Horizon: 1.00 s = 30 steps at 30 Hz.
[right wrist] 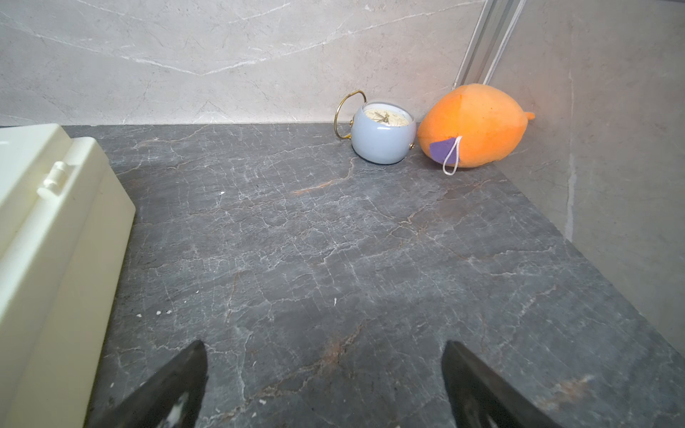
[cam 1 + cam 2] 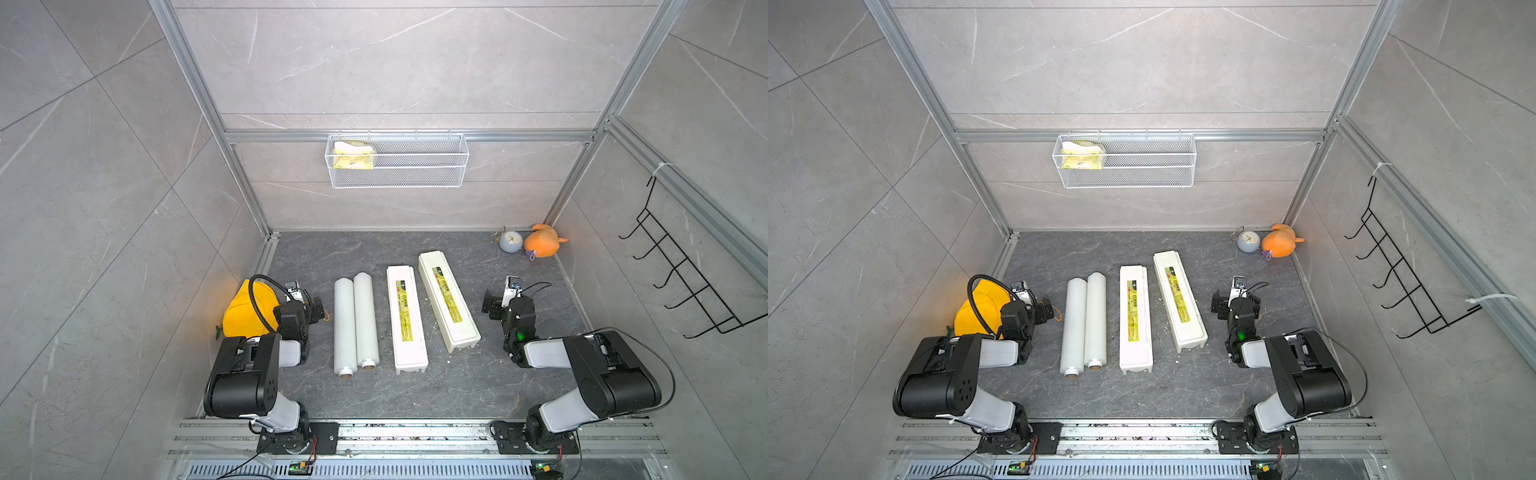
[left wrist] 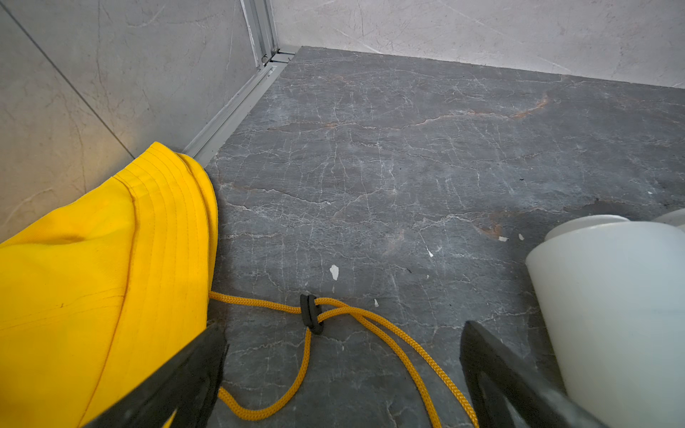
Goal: Put plastic wrap rolls into dispensers
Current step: Pick up the plastic wrap cutting box from the center of the board.
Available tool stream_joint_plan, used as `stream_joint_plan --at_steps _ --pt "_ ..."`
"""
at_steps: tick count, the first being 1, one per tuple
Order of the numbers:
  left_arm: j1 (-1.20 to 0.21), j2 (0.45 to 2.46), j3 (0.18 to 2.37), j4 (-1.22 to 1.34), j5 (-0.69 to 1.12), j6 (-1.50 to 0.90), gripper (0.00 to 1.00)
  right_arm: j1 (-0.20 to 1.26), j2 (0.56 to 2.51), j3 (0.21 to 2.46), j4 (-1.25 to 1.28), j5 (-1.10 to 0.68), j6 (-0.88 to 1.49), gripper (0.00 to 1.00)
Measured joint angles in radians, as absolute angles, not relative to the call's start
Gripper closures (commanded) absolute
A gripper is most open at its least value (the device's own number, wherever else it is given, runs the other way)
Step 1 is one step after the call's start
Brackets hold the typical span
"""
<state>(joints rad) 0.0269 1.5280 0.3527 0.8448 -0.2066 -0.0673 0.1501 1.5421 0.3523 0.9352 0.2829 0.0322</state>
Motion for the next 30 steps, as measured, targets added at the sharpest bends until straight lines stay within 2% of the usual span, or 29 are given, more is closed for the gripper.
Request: stream_joint_plan --at_steps 14,18,22,26,30 --pt "0.027 1.522 0.353 0.837 -0.206 -0.067 0.0 0.15 1.536 0.353 0.926 0.279 0.032 0.0" --pt "0.027 1.414 0.398 0.645 -0.207 -0.068 0.0 0.15 1.441 0.412 0.715 0.273 0.027 0.0" --pt "0.027 1.3 0.517 0.466 -0.2 -0.086 0.01 0.149 1.366 0.65 0.396 0.242 0.03 0.01" --pt "0.027 1.243 0.635 0.305 -0.173 -0.165 0.01 0.153 1.372 0.914 0.139 0.1 0.03 0.0" --pt "0.014 1.227 0.679 0.18 -0.133 -0.26 0.01 0.203 1.431 1.074 -0.036 -0.019 0.029 0.0"
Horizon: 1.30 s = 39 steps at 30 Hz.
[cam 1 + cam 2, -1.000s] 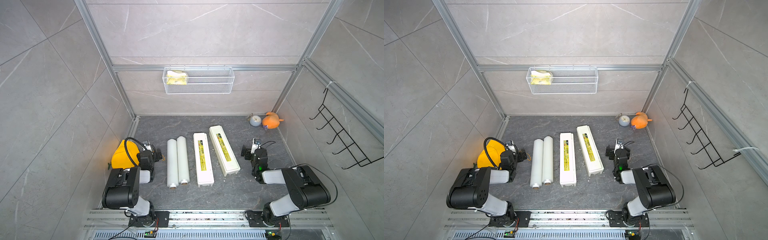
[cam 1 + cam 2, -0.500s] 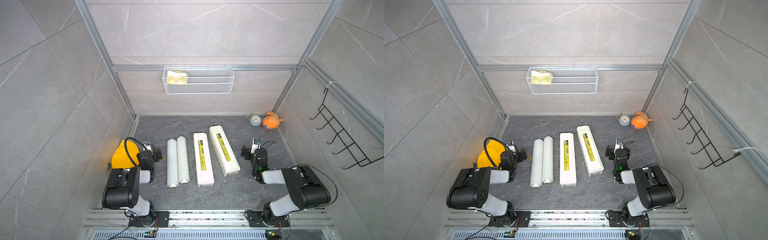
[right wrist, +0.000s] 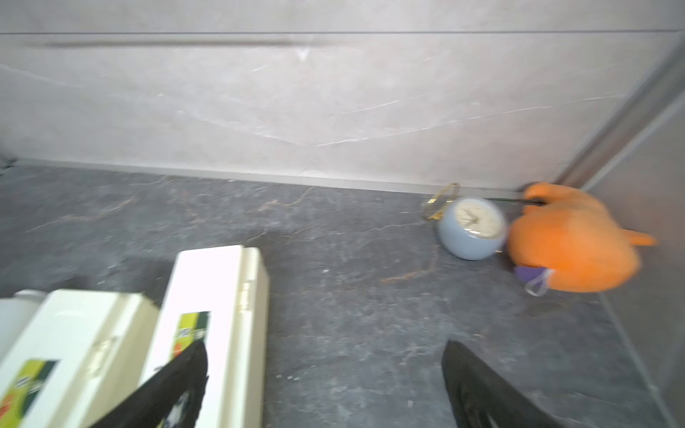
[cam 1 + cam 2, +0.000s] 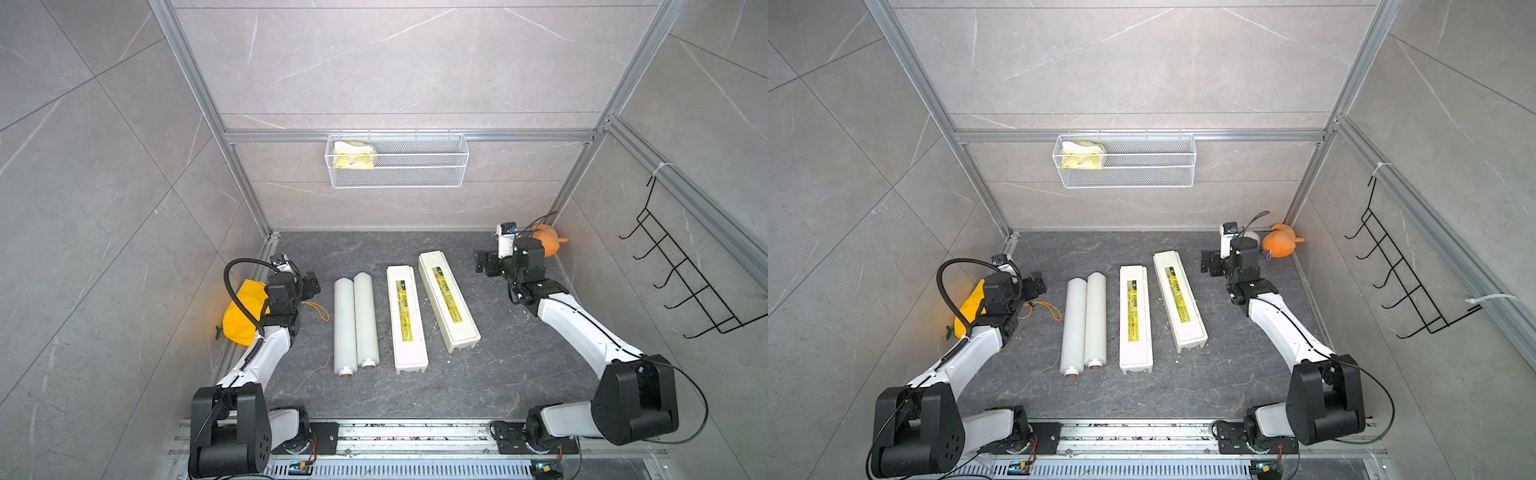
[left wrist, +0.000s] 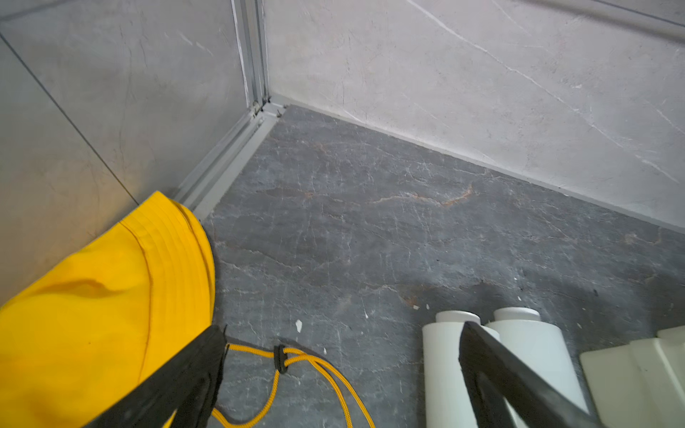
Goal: Put plastic wrap rolls into dispensers
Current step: Pick up the plastic wrap cutting box from the center of the board.
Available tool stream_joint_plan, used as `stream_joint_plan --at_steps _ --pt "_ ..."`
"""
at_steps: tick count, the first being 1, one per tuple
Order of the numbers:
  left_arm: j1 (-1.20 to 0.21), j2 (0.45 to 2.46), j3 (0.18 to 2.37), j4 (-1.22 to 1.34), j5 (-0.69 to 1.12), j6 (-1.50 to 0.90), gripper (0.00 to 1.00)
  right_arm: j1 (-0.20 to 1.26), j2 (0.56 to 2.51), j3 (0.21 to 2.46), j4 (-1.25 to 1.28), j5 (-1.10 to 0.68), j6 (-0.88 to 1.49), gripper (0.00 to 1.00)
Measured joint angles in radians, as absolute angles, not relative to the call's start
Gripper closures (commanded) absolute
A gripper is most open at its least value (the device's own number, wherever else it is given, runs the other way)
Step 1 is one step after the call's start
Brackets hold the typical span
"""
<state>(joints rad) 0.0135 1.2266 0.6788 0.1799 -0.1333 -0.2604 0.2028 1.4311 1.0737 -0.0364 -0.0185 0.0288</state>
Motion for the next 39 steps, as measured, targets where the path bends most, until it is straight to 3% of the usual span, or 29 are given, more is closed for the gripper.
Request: stream_joint_plan --at_steps 6,15,39 --pt "-0.031 1.208 0.68 0.02 -0.083 -0.371 0.01 0.322 1.548 1.147 -0.246 -0.134 0.023 0.0" --pt "-0.107 1.205 0.68 -0.063 -0.072 -0.432 0.01 0.371 1.623 1.159 -0.403 -0.15 0.022 0.0" --pt "-0.181 1.263 0.681 -0.065 -0.076 -0.457 0.01 0.466 1.785 1.296 -0.562 0.071 0.082 0.0"
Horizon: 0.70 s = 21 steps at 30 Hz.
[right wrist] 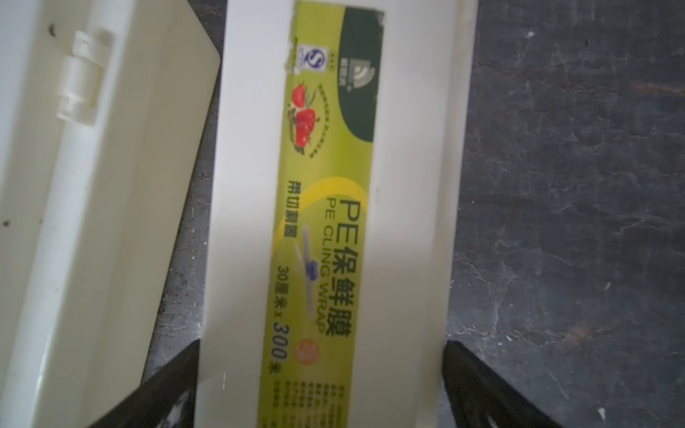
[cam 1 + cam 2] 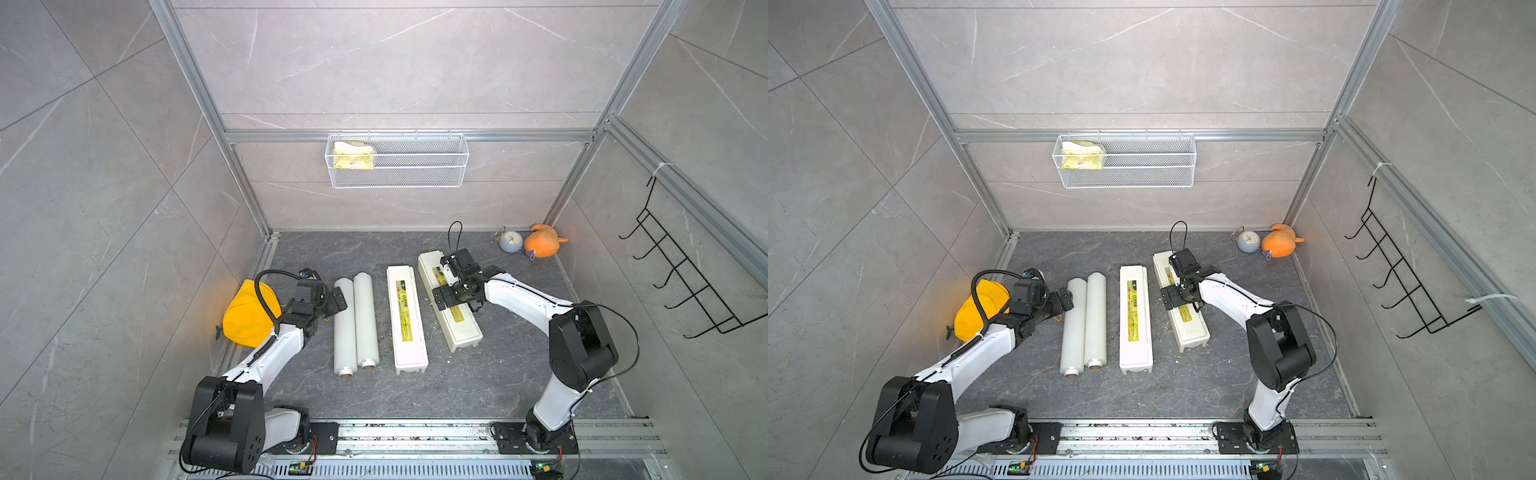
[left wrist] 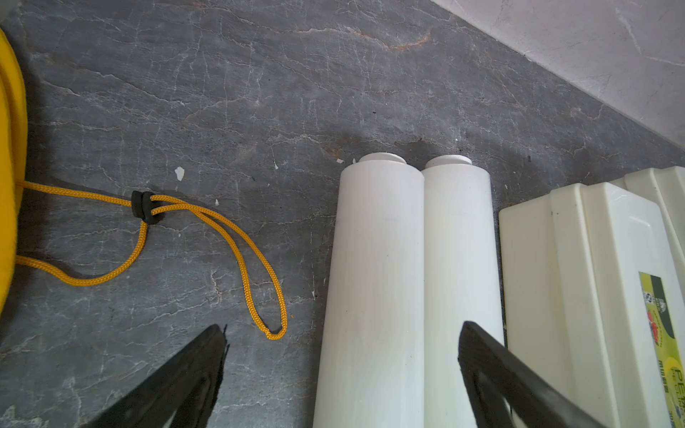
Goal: Put plastic wrap rolls into dispensers
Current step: Pick up the plastic wrap cutting box from the center of the board.
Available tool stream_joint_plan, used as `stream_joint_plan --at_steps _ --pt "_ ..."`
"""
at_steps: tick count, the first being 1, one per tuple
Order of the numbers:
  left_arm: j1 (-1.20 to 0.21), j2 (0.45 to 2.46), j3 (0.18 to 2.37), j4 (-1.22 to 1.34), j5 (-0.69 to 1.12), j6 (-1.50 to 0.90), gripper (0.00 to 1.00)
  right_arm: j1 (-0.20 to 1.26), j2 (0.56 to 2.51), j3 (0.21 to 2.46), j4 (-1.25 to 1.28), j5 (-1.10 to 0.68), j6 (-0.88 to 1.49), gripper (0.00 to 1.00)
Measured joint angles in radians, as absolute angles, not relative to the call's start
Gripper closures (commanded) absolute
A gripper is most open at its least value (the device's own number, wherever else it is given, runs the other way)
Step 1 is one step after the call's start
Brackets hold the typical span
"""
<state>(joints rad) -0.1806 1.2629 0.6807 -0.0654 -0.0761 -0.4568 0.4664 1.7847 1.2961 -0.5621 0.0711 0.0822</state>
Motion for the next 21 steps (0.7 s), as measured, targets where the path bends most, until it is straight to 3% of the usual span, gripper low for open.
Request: stream_joint_plan --at_steps 21 --pt "-0.183 1.296 0.743 -0.114 -0.052 -0.453 0.01 0.456 2.064 1.595 -0.654 0.004 0.021 0.0"
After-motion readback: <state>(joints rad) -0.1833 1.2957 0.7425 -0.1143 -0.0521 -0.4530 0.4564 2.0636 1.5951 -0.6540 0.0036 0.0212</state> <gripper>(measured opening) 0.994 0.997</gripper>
